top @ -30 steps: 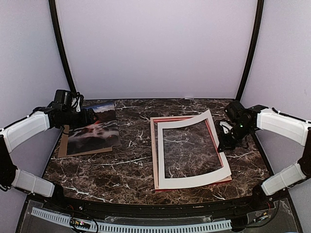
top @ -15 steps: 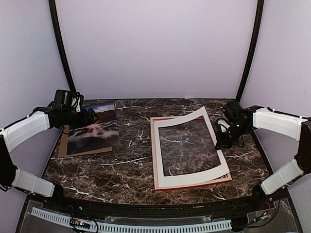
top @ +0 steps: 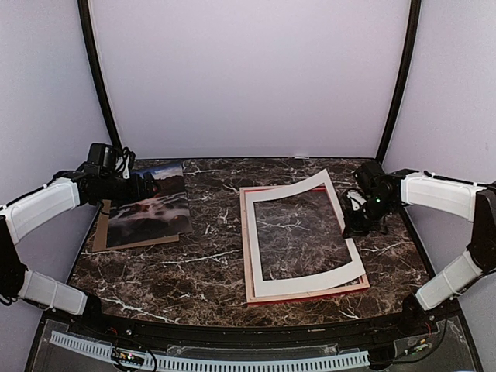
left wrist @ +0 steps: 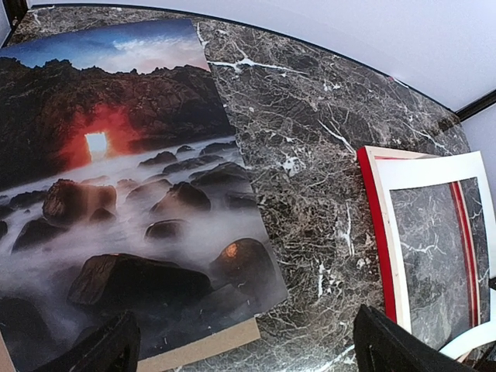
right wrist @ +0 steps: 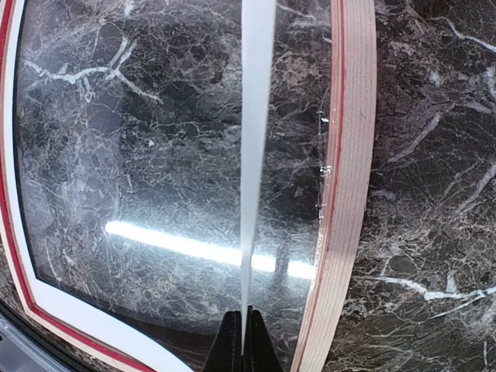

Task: Put the photo into the frame
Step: Place the mat board on the glass panel.

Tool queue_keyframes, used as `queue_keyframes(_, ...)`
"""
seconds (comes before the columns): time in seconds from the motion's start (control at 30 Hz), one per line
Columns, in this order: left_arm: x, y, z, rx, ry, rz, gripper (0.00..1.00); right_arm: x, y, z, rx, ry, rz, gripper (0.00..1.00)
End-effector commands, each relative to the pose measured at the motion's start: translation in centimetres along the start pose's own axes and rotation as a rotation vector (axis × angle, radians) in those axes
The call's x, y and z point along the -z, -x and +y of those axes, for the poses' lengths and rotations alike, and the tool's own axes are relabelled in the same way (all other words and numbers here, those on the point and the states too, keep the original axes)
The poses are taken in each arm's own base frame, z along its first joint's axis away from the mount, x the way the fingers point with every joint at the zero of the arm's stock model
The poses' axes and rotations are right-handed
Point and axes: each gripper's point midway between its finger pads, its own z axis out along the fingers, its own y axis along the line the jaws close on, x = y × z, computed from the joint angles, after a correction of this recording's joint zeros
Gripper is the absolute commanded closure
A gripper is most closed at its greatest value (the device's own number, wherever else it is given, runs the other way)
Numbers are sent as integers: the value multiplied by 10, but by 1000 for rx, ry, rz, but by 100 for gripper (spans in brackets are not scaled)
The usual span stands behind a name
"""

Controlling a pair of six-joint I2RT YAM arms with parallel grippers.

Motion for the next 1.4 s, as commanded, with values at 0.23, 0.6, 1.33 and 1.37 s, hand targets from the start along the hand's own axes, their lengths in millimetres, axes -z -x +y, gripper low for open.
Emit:
queue_keyframes(0.23,3,-4,-6,-3,-18,6,1,-3,13,3,1,18,-36,100)
queue_keyframes(0.6,4,-1,-8,-9,-20,2,1,-9,5,1,-22,22,-19,98)
queue_keyframes(1.33,4,-1,-8,-19,-11,4,1,-14,0,-12,-38,-45,-10,63)
queue_keyframes(1.37,4,-1,-8,-19,-11,4,1,-14,0,-13,-38,-50,-11,61)
